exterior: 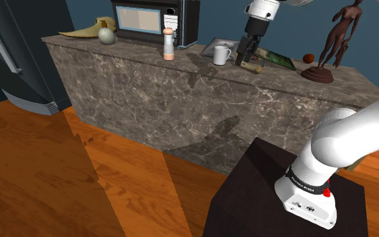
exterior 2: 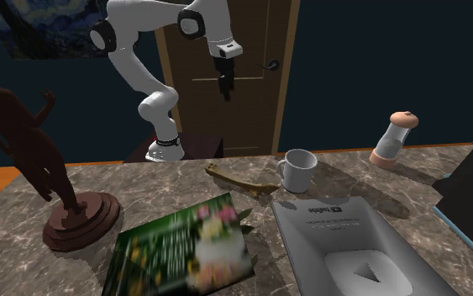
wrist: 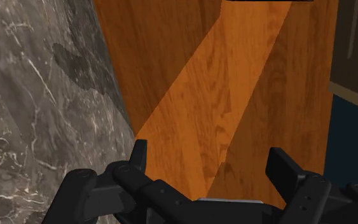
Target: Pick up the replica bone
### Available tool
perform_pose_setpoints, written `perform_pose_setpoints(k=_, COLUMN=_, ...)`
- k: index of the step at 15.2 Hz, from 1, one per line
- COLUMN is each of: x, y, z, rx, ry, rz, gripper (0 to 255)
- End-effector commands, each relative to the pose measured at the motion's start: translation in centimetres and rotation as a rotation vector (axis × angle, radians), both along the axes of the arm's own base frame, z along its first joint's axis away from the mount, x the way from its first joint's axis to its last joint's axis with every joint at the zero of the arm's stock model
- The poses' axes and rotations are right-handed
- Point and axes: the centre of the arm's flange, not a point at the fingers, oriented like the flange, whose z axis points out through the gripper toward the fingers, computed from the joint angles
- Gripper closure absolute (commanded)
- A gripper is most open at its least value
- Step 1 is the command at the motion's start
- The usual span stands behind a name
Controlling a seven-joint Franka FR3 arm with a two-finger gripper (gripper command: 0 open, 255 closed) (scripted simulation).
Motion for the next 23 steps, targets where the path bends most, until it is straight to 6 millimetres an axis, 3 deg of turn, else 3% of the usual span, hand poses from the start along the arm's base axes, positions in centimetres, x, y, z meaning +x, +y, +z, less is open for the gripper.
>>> perform_pose_setpoints(k=1, x=0.8, y=-2.3, z=-0.6, rx=-0.001, ry=-0.009, rz=-0.024, gripper=0)
perform_pose_setpoints(k=12, x=5.0, y=-15.2, z=-3.7, rx=-0.003, ry=-0.052, rz=-0.154, gripper=0)
perform_pose_setpoints(k=23, x=7.7, y=-28.6, z=-6.6, rx=-0.006, ry=-0.096, rz=-0.284, gripper=0)
